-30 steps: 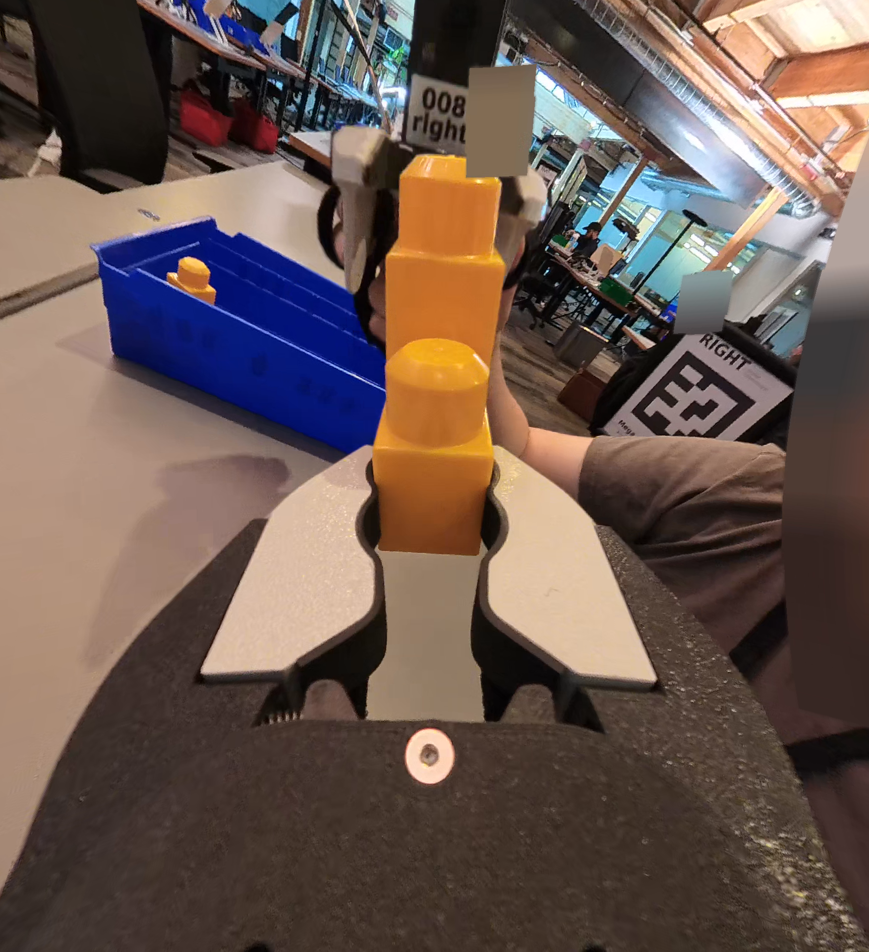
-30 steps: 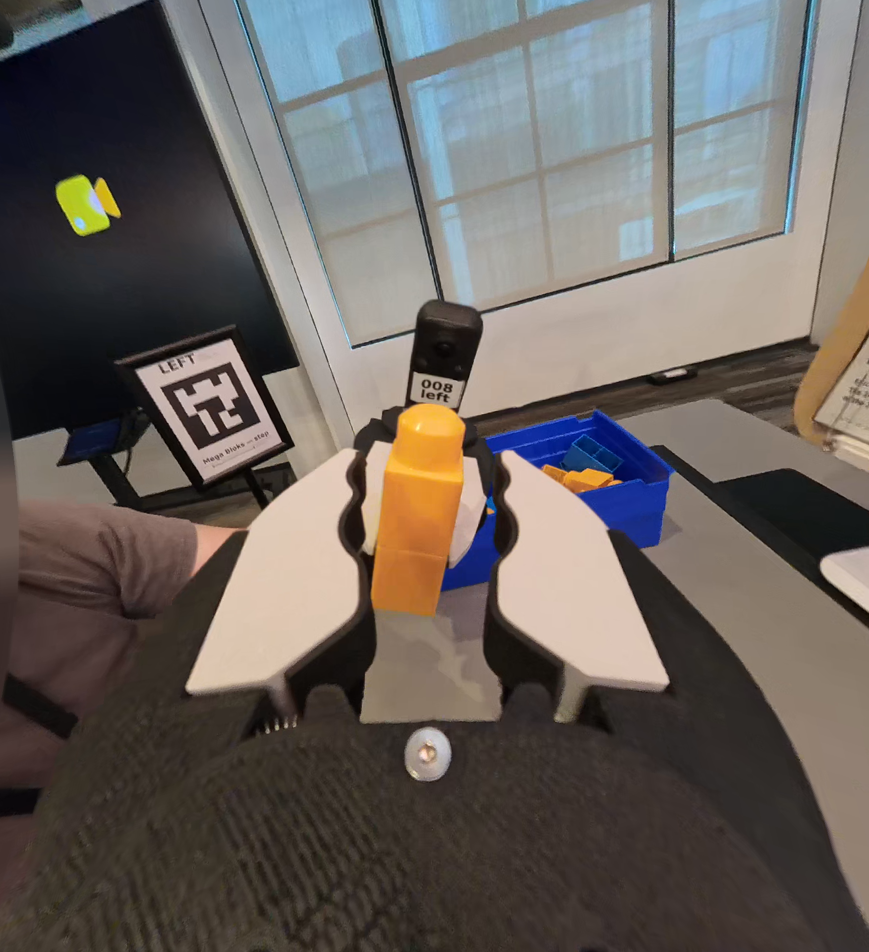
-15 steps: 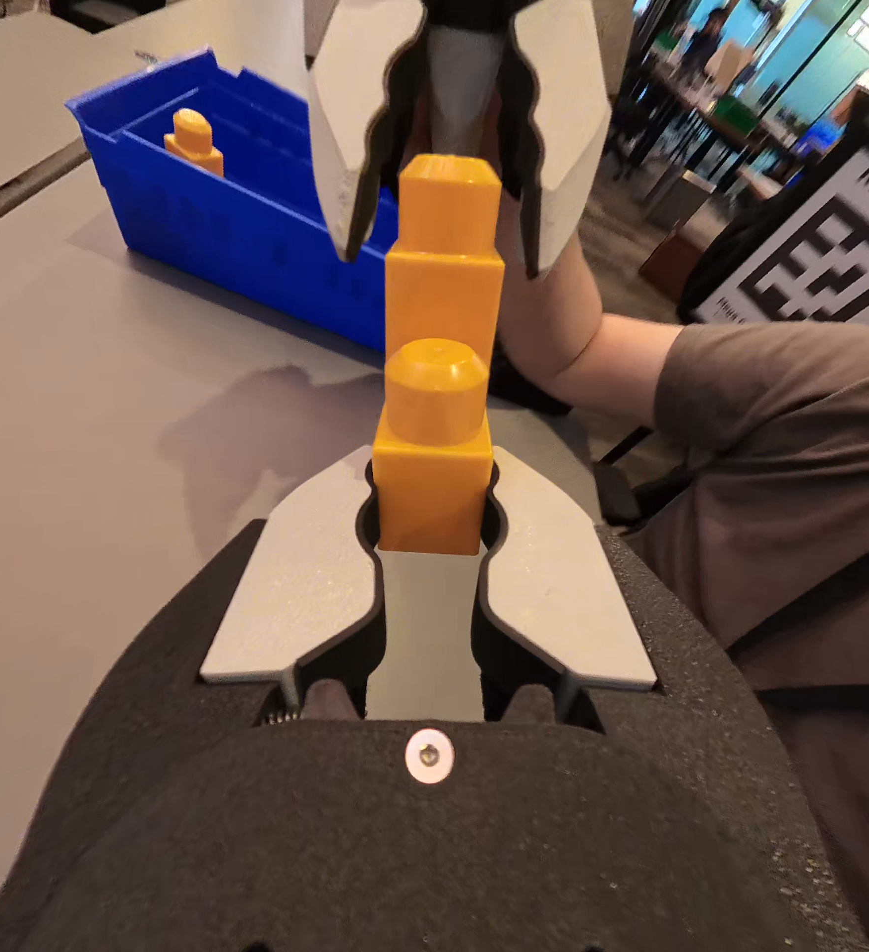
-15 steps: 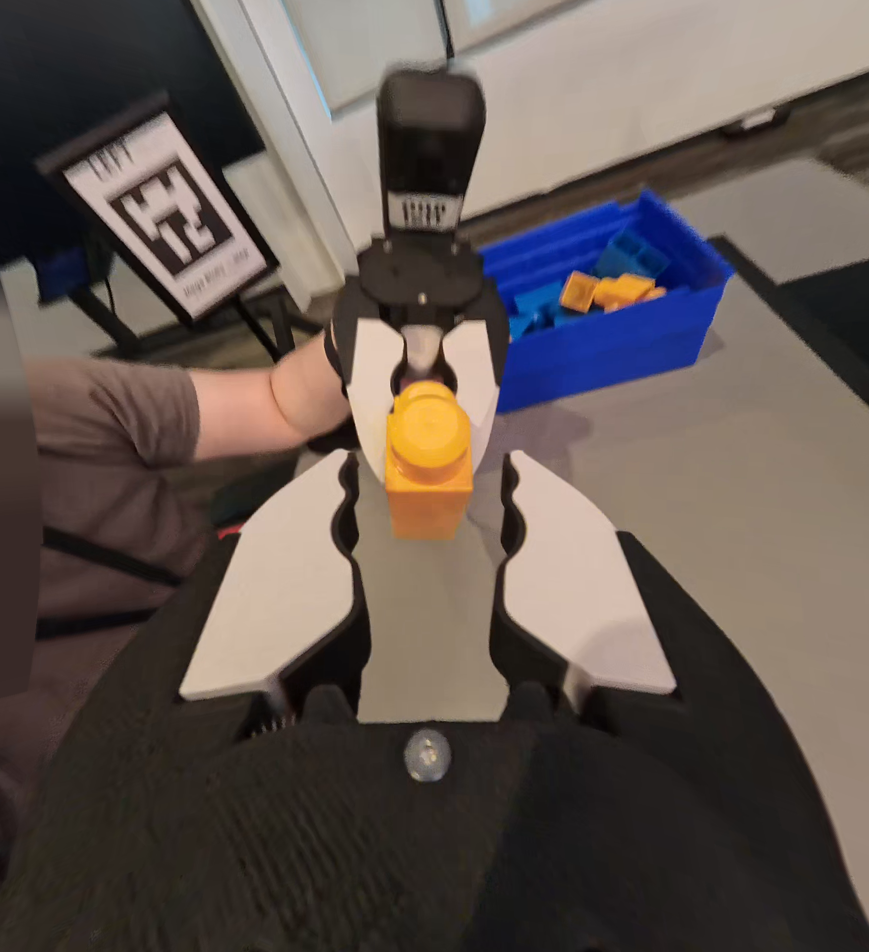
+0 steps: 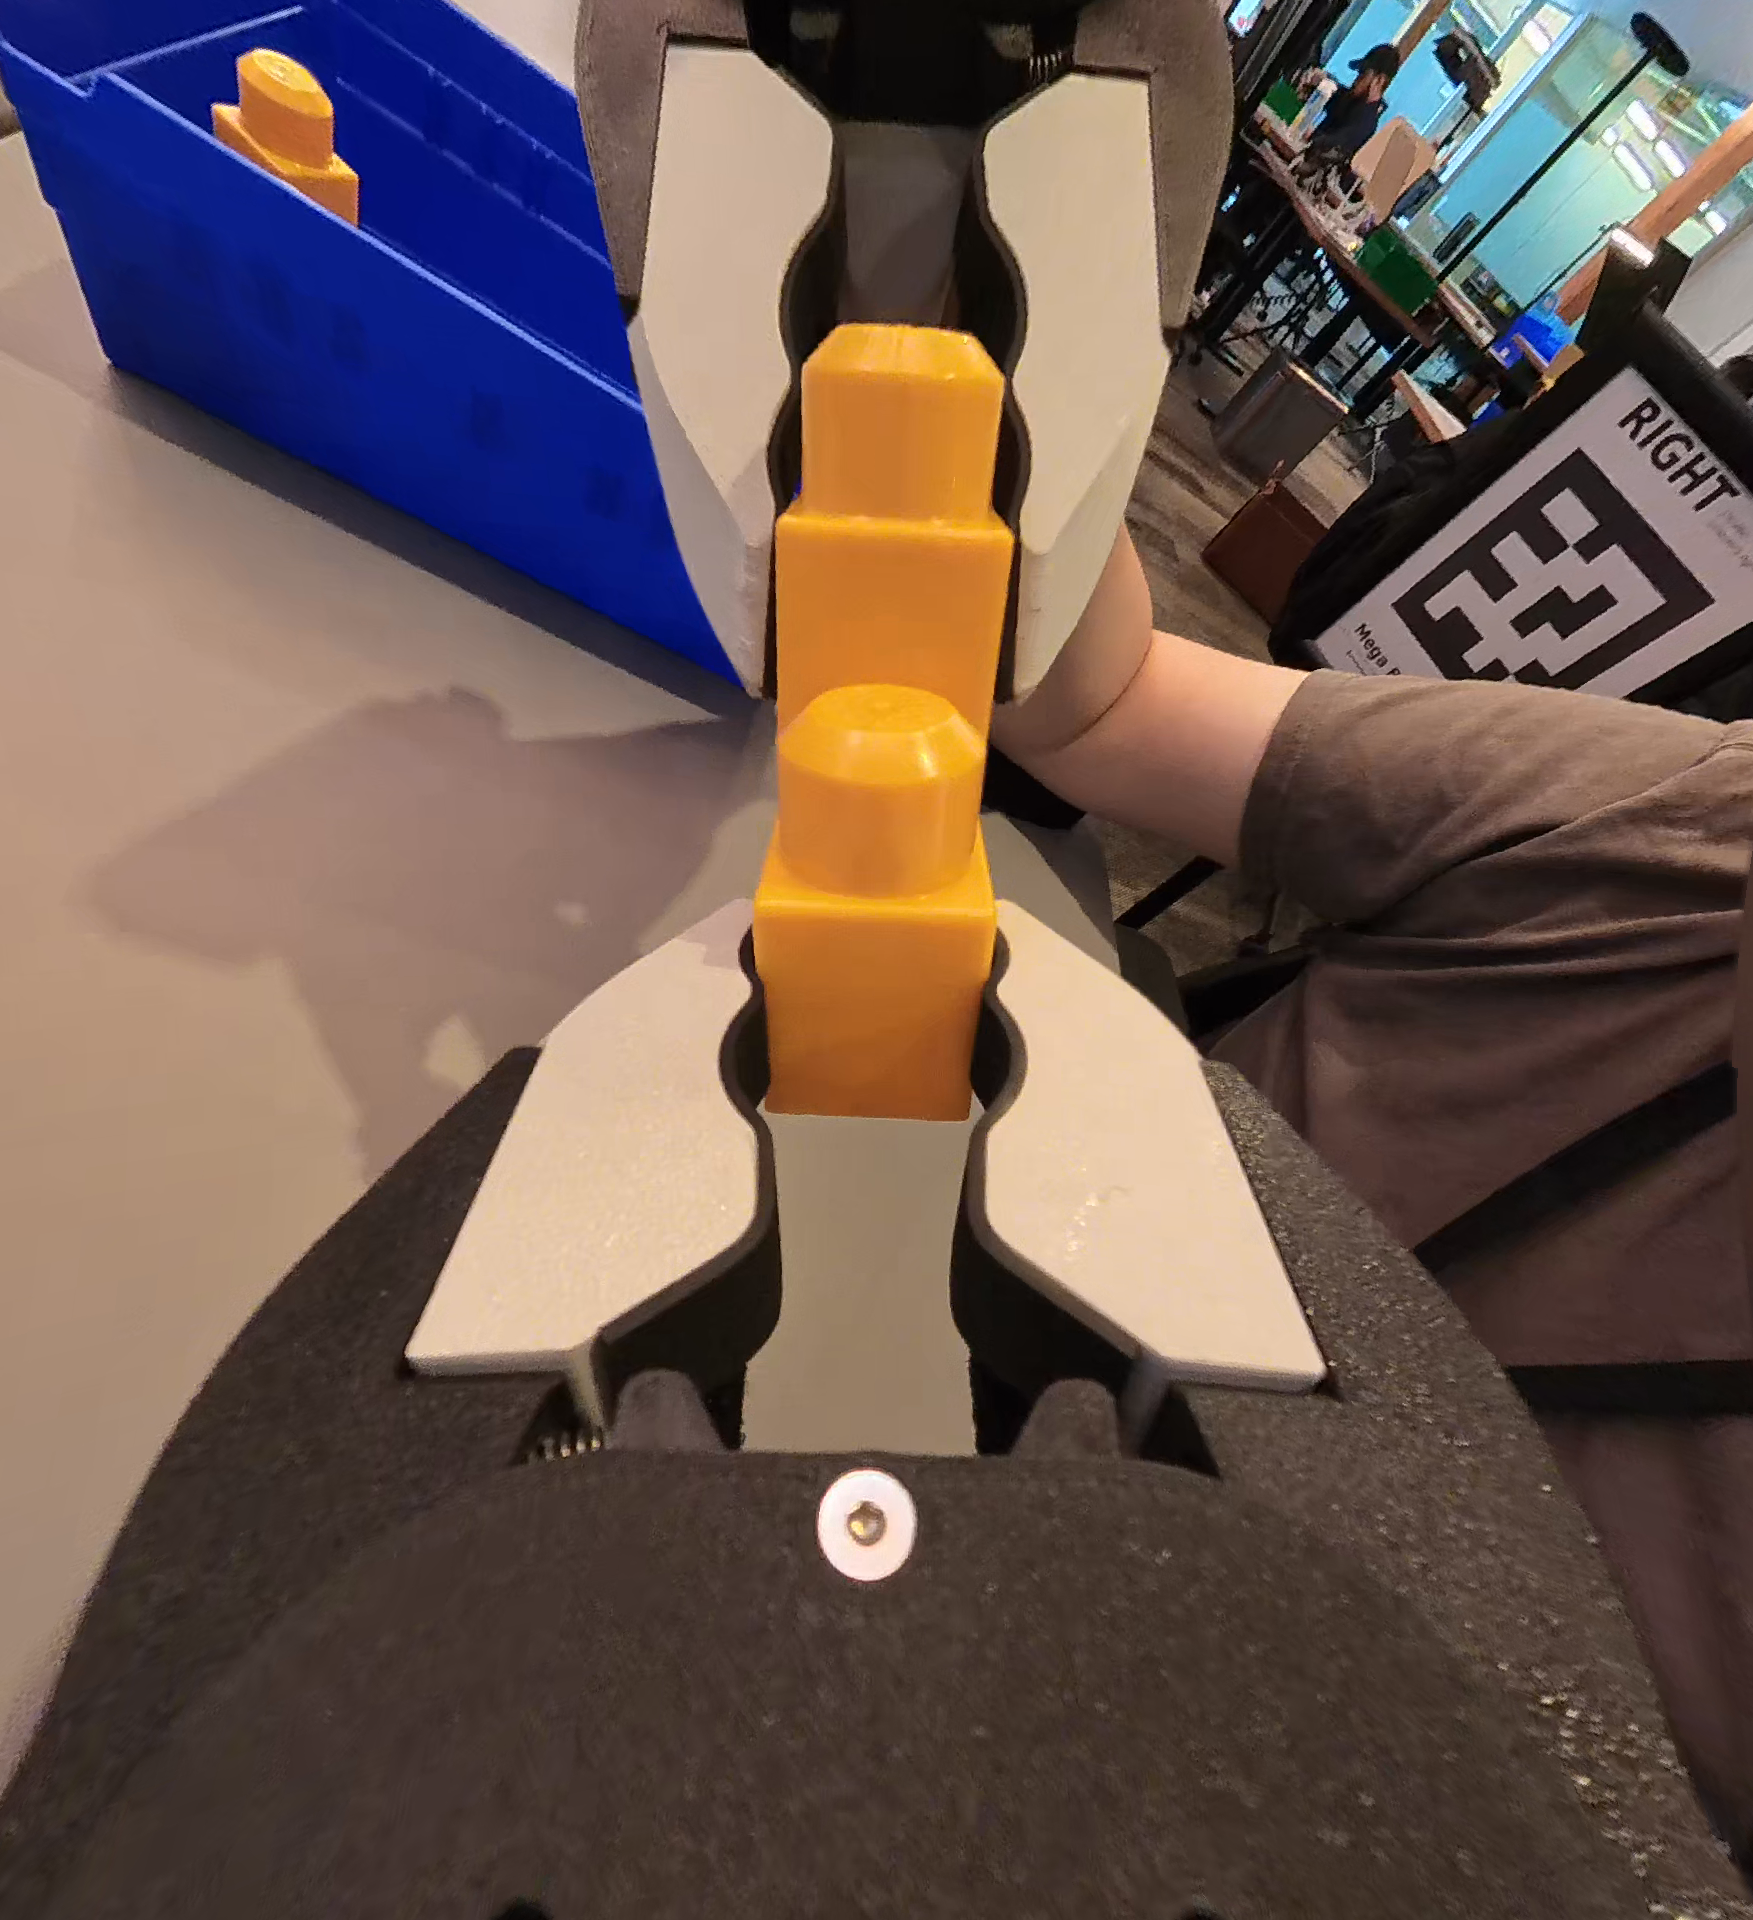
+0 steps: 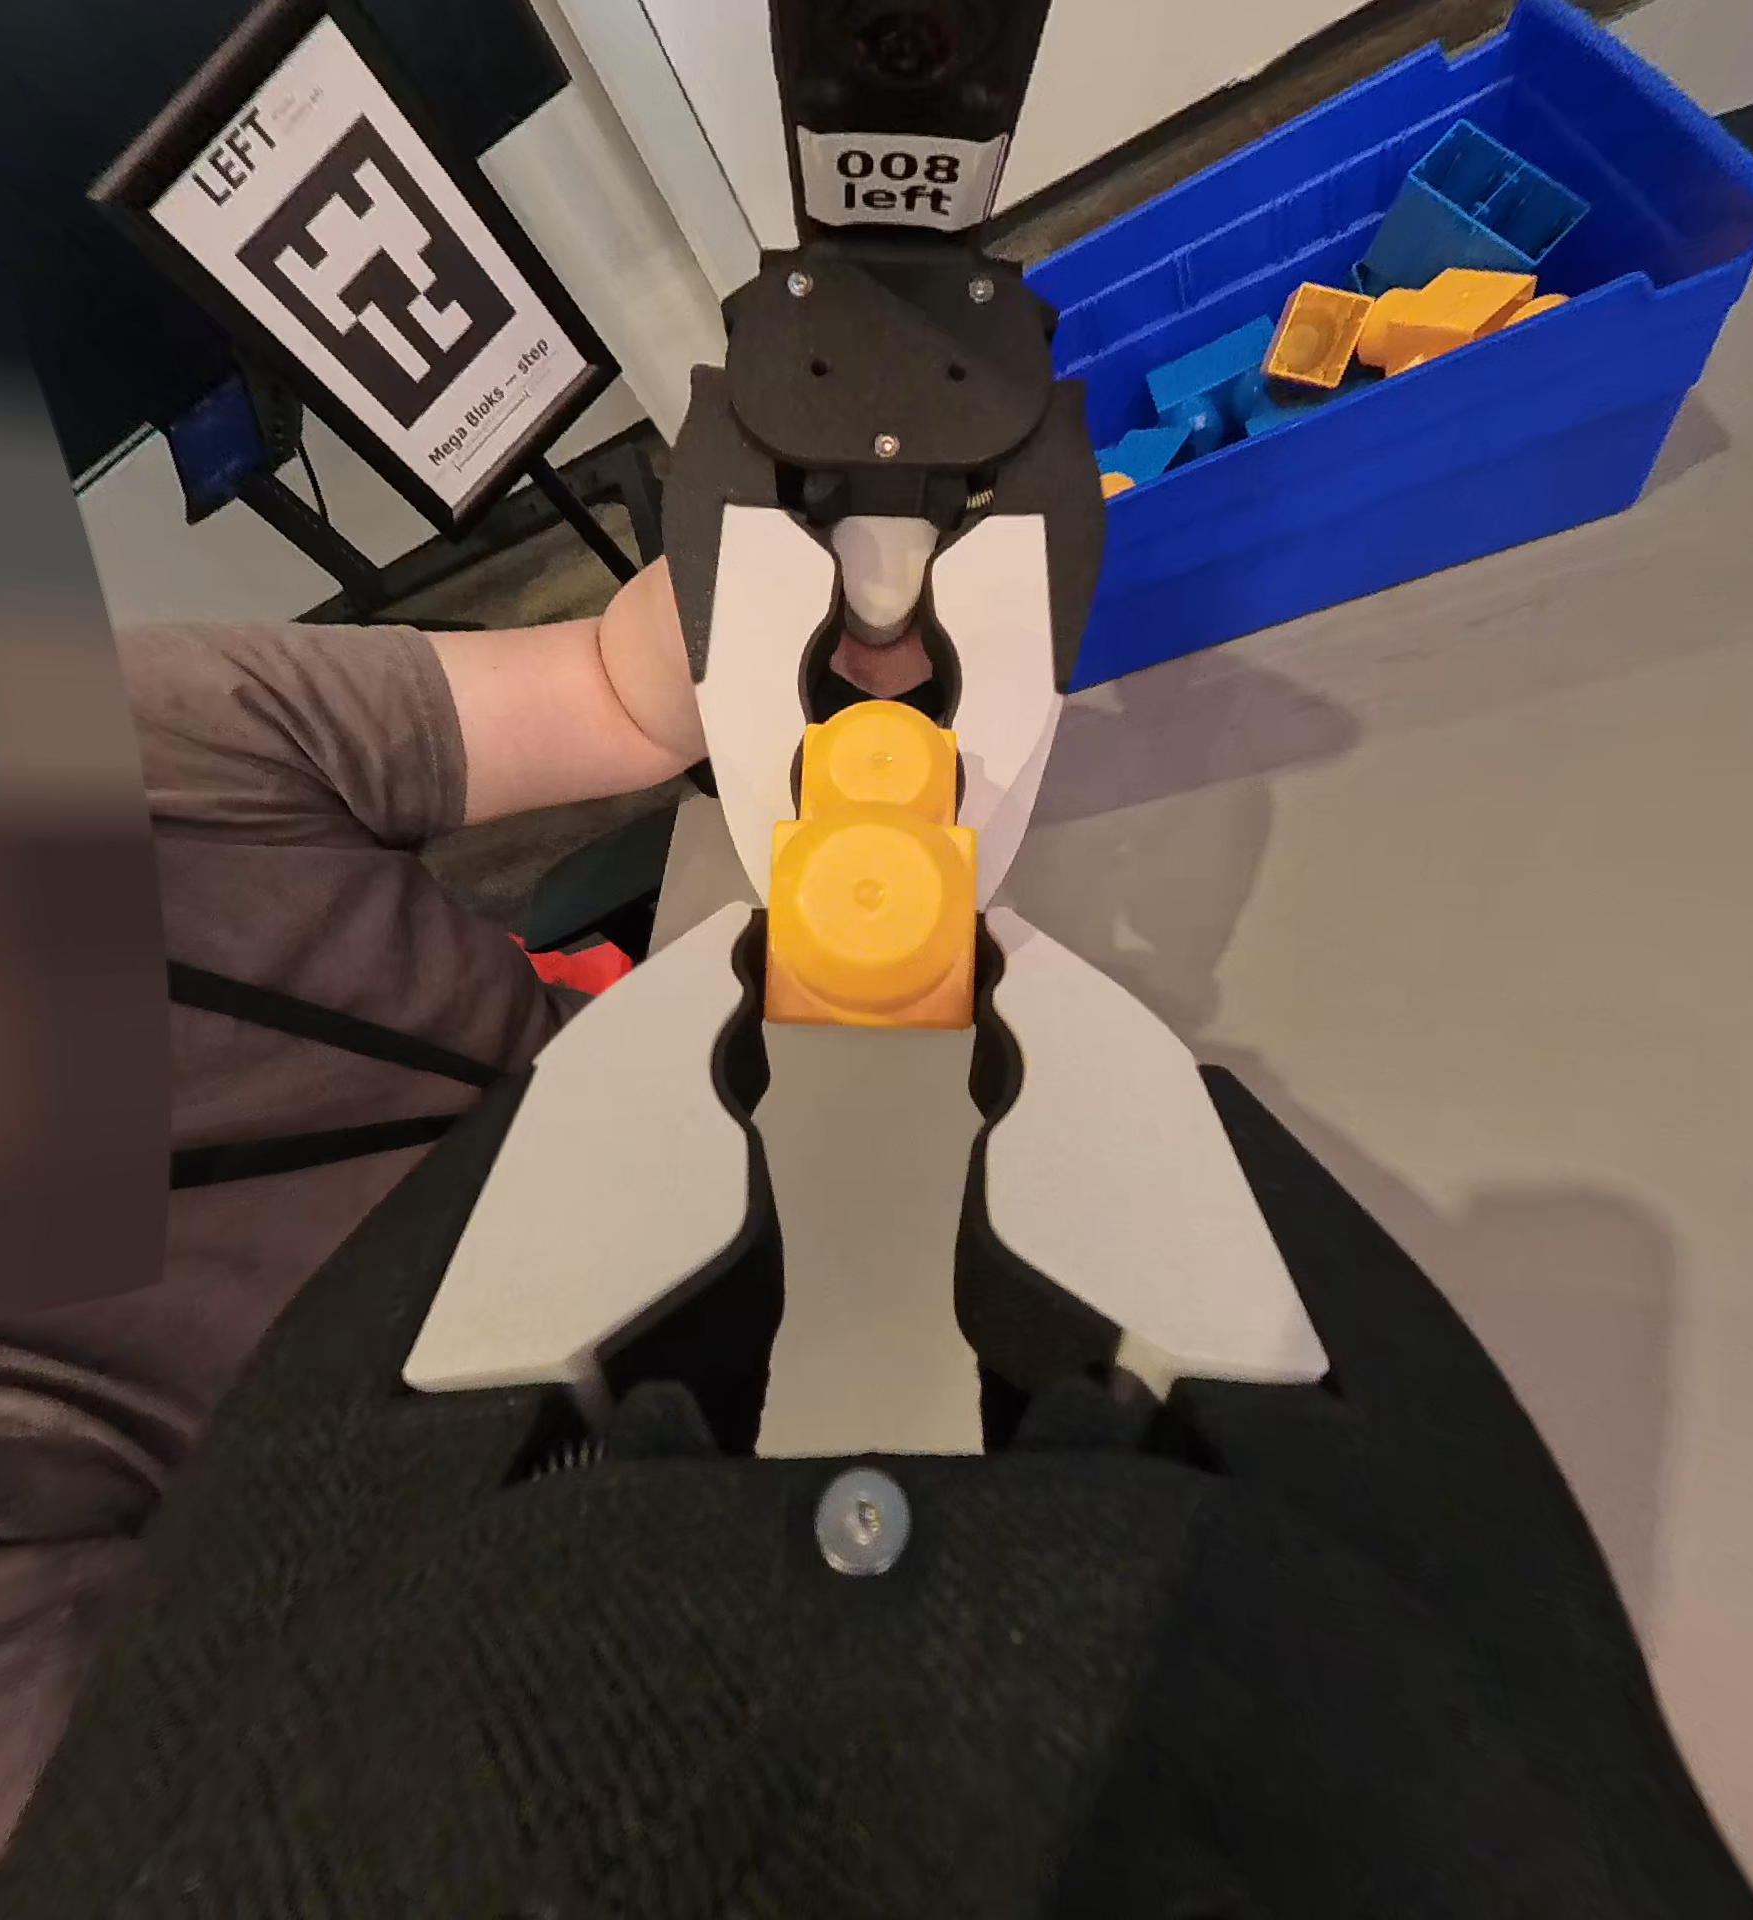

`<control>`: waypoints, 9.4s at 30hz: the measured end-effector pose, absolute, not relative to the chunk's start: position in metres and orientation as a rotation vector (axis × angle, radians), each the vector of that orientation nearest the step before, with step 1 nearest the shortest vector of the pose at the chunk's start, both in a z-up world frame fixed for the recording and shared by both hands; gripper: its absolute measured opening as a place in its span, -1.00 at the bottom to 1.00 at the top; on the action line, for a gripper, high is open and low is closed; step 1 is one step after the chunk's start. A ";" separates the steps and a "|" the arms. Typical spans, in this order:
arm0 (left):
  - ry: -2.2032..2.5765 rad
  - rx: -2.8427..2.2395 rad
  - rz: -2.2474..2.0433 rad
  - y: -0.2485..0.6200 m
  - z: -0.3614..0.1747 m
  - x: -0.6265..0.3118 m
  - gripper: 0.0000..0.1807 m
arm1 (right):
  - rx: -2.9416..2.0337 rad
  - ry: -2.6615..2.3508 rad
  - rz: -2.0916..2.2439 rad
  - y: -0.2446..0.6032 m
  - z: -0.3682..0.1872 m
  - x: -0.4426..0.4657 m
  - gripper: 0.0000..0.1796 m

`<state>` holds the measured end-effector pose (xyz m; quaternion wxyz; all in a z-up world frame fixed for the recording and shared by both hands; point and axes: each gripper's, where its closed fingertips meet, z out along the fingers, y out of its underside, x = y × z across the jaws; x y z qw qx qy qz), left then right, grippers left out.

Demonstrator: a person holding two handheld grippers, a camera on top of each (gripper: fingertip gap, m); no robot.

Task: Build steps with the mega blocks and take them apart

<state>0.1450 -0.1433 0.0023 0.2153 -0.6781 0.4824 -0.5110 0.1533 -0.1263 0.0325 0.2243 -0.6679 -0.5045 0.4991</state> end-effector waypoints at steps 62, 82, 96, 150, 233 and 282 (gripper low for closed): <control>1.567 -1.809 -1.040 -0.144 -0.013 0.130 -0.14 | -2.348 -1.050 -0.180 0.038 -0.100 0.529 -0.57; 0.785 -1.740 0.079 -0.003 0.041 0.025 -0.14 | -1.934 -0.908 -0.462 0.037 0.037 0.472 -0.30; 0.585 -1.814 0.139 0.010 0.042 -0.012 -0.10 | -1.706 -1.006 -0.459 0.003 0.047 0.234 -0.14; 1.513 -2.357 0.080 -0.074 -0.090 -0.126 -0.16 | -1.848 -1.103 -0.380 0.006 -0.050 0.160 -0.19; 0.868 -2.652 -0.227 -0.036 -0.092 -0.130 -0.43 | -1.267 -1.920 -0.369 -0.026 -0.125 0.114 -0.58; 1.225 -1.678 -1.174 -0.130 0.066 0.058 -0.59 | -0.891 -1.354 0.334 -0.125 0.047 0.056 -0.22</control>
